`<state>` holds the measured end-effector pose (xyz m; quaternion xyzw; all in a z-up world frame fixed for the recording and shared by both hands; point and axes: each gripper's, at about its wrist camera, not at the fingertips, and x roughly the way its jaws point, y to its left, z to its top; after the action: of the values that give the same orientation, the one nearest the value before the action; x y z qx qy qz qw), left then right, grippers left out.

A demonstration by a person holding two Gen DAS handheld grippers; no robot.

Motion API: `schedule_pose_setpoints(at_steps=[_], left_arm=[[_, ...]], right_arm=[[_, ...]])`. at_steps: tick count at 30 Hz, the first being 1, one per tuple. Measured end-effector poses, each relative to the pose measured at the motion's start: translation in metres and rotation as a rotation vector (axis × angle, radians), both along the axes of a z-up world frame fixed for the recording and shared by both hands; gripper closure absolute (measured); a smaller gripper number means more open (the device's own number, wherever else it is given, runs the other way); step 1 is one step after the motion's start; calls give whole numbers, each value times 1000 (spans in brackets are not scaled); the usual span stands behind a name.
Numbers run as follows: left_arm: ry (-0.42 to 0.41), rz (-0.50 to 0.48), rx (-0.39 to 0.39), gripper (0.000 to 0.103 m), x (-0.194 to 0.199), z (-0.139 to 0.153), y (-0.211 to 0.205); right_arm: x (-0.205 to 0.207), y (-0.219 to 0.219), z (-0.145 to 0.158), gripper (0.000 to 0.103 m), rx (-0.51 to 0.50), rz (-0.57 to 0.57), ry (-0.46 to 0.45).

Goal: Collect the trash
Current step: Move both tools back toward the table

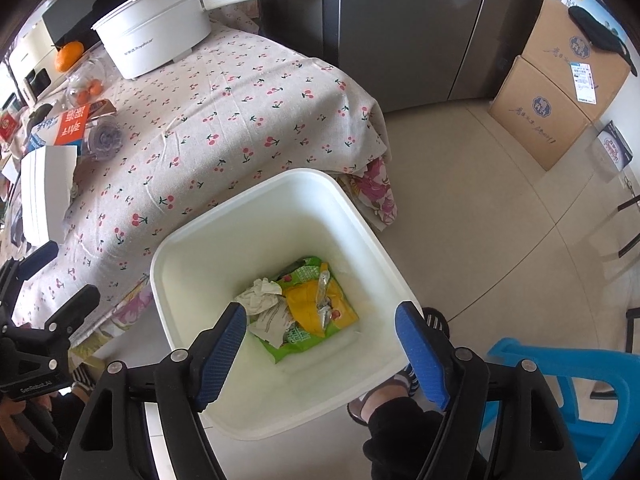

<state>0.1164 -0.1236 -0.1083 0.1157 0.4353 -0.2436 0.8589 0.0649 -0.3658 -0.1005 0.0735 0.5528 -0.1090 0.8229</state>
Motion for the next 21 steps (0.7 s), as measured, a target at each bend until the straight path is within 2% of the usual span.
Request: schedule_pose_setpoints(at_steps=[3,8,15,21], left_arm=[[26,44,-18,0,3,6,22],[22,175,-54,0,6,19,72],[10,324,-22,0,7,25,137],[-20,400,-5,0,-1,28,181]], right_arm=[[4,9,2,20,-3,18,-6],[12,28,4,19,-5,51,-15],[28,73,9,19,-15,125,-32],[47,125,11,18,-28,216,-49]])
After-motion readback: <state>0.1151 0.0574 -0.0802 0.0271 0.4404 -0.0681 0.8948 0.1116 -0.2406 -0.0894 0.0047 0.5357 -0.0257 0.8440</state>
